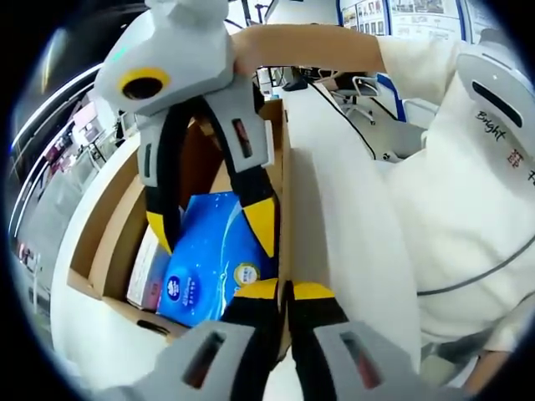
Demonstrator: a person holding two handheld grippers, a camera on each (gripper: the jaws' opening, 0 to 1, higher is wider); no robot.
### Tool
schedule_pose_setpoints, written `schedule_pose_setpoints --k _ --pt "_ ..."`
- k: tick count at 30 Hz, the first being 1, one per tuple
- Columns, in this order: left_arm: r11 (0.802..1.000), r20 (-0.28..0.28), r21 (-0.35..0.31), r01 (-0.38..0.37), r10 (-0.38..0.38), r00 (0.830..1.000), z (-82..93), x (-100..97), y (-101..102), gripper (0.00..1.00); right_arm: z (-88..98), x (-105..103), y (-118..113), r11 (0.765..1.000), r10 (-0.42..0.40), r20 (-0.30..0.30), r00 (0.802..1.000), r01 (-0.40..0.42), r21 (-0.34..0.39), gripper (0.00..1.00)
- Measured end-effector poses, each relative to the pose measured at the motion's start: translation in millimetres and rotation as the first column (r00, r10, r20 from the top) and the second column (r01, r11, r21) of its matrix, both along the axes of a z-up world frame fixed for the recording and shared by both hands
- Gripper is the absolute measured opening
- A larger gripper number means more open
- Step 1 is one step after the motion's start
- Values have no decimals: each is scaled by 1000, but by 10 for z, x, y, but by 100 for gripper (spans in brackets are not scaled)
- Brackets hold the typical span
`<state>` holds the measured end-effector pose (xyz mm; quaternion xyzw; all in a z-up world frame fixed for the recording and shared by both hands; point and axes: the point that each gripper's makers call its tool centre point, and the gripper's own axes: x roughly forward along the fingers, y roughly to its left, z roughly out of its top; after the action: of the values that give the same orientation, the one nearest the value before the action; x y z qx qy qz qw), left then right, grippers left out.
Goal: Operate the shoe box by opening the lid, removing the specified soft item, and placing it in the target area until the item is outside and the box remains undamaged.
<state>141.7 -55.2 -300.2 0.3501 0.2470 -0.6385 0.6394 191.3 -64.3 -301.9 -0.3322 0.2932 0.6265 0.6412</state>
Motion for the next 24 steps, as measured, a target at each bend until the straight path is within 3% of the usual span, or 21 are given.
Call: schedule_pose_setpoints --k 24 --pt "1000 1 -1 -1 1 1000 -2 -7 -3 2 -6 -18 -462 999 -21 3 1000 21 -43 56"
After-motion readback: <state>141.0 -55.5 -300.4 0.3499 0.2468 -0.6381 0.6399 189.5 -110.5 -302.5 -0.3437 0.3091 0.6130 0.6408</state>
